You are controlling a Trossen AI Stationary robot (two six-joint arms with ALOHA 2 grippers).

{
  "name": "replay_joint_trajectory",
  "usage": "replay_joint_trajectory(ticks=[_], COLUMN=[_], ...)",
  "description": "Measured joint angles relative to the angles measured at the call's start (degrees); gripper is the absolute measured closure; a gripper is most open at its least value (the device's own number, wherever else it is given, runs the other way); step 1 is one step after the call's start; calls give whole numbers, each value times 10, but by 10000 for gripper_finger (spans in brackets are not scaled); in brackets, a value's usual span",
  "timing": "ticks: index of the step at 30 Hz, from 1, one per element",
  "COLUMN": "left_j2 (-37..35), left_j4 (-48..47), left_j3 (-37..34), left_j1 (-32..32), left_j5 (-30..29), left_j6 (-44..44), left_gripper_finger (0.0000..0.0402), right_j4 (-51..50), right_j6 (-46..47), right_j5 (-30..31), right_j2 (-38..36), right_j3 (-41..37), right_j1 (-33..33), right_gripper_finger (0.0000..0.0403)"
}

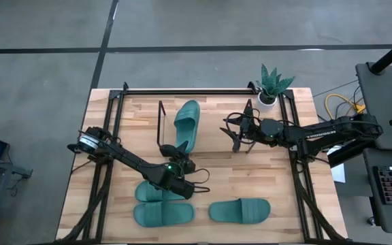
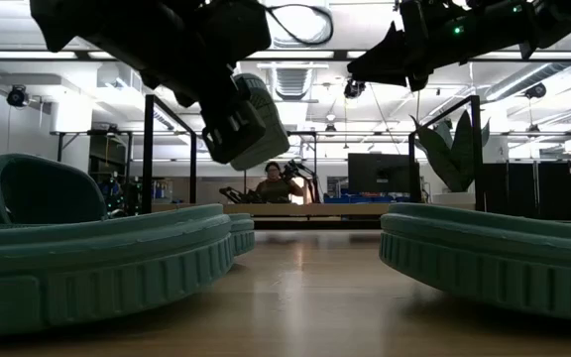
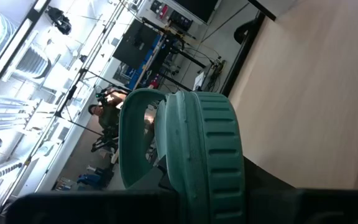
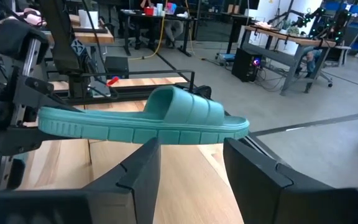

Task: Pick and place slides into the shelf
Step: Put the green slipper on the shelf

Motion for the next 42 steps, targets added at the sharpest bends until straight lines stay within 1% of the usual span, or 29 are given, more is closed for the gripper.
replay_joint_trajectory(ticks=[7,20,24,27,30,33,35,37,39,42], left_j2=[-1,-1,-1,-1,-1,-1,-1,-2,-8,-24], left_j4=[3,0,0,0,-1,-7,-16,-17,-18,-23], left_j3=[-20,-80,-85,-85,-85,-85,-85,-85,-85,-83], left_j1=[0,2,3,5,7,9,9,9,11,16], left_j5=[22,22,30,63,103,116,118,135,182,278], left_j6=[-1,0,-1,-1,-5,-32,-43,-45,-45,-47], left_gripper_finger=[363,363,363,356,318,283,268,260,256,255], right_j4=[0,0,0,-1,-1,-1,-2,-5,-5,-8], right_j6=[0,-2,-2,-2,-2,-2,-2,-1,-1,-2], right_j5=[0,0,0,0,0,0,0,0,0,0], right_j2=[0,0,0,0,0,0,0,0,0,0], right_j3=[0,0,0,0,0,0,0,0,0,0], right_j1=[0,0,0,0,0,0,0,0,0,0], right_gripper_finger=[237,240,243,242,241,244,247,249,250,250])
